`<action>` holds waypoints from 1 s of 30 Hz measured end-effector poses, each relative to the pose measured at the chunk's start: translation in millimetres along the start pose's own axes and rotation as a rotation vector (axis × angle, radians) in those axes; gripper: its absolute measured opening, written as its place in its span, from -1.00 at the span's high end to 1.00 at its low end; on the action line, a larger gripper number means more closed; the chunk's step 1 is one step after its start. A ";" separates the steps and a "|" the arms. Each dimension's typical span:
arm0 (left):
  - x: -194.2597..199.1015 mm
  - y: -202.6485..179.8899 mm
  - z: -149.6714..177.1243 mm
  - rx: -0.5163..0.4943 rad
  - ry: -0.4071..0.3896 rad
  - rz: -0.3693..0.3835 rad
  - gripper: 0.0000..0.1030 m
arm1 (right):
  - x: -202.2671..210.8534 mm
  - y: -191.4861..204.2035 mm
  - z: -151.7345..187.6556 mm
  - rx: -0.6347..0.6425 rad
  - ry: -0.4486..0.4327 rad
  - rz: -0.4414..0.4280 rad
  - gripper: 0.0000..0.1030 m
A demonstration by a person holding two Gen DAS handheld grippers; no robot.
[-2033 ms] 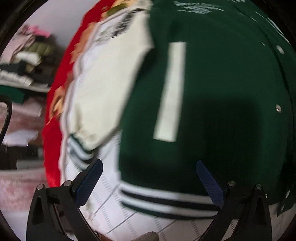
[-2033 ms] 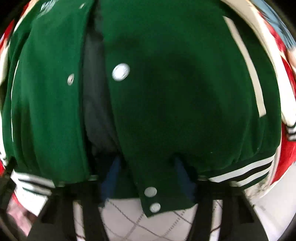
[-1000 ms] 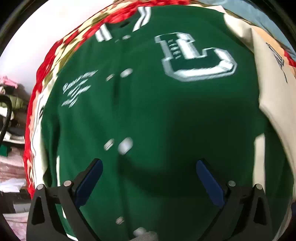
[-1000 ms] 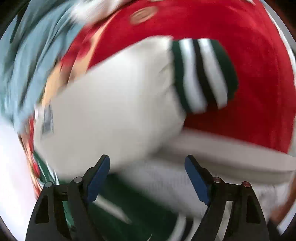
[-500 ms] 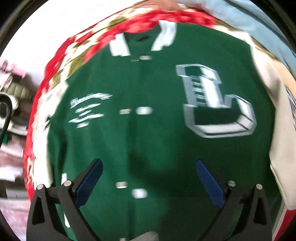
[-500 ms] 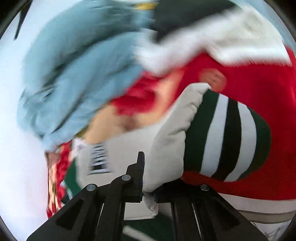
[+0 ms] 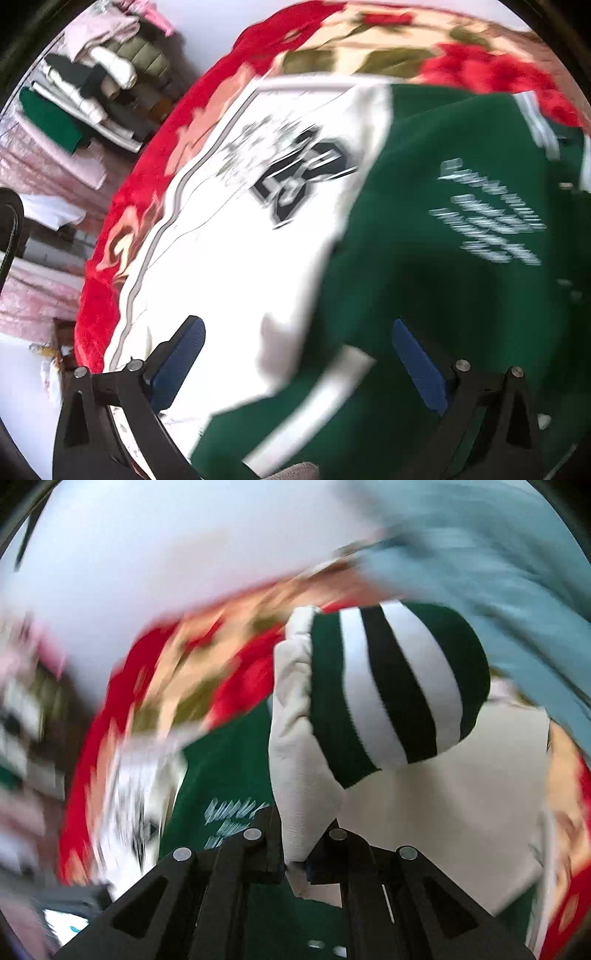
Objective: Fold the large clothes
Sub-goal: 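Fold the held cream sleeve across the green jacket body with the right tool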
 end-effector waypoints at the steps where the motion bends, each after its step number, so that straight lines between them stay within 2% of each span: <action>1: -12.2 9.0 0.7 0.010 0.016 -0.005 -1.00 | -21.7 19.6 11.9 0.059 0.037 0.002 0.87; 3: -26.7 20.2 1.7 0.017 0.026 -0.014 -1.00 | -69.4 47.1 36.9 0.163 0.120 0.024 0.87; 5: -36.6 29.0 0.8 0.014 0.018 -0.017 -1.00 | -98.4 52.5 59.0 0.178 0.177 0.021 0.87; 8: -46.5 37.7 2.1 0.005 0.022 -0.012 -1.00 | -125.5 51.8 79.6 0.209 0.258 0.031 0.81; 9: -46.3 41.3 5.7 0.007 0.026 0.000 -1.00 | -126.8 52.8 83.4 0.199 0.264 0.014 0.73; 10: -45.3 45.0 8.8 0.006 0.029 0.011 -1.00 | -123.7 56.1 82.1 0.182 0.273 -0.019 0.49; 11: -44.4 49.0 13.5 0.003 0.039 0.035 -1.00 | -115.8 56.2 83.8 0.142 0.296 -0.087 0.27; 12: -39.2 53.7 19.0 0.008 0.044 0.059 -1.00 | -107.0 51.7 82.1 0.108 0.299 -0.115 -0.26; 13: -35.0 59.3 24.0 0.014 0.048 0.076 -1.00 | -94.9 46.6 81.4 0.068 0.285 -0.135 -0.59; 15: -22.0 66.8 41.2 0.024 0.067 0.116 -1.00 | -60.5 33.4 80.6 -0.013 0.232 -0.170 -0.59; 17: -14.2 82.2 65.7 0.044 0.113 0.162 -1.00 | -37.9 18.4 86.9 -0.088 0.222 -0.158 -0.59; 21: -14.5 122.2 127.3 0.153 0.263 0.275 -1.00 | -11.8 4.4 104.7 -0.204 0.259 -0.142 -0.59; 23: -22.1 136.4 152.5 0.226 0.340 0.323 -1.00 | -10.5 3.4 126.2 -0.235 0.291 -0.134 -0.59; 26: -42.0 161.0 188.2 0.401 0.444 0.409 -0.99 | -6.1 11.1 157.1 -0.238 0.345 -0.120 -0.59; 30: -79.5 171.9 210.1 0.695 0.554 0.613 -0.96 | -17.3 22.3 191.8 -0.237 0.396 -0.093 -0.59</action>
Point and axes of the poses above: each gripper's, at about its wrist camera, not at the fingertips, and x roughly against the way its jaws point, y to its left, z to its underside, the point moved 9 cm from there along -x, roughly the way its jaws point, and after that the axes turned 1 degree about z, right-handed, at the moved point
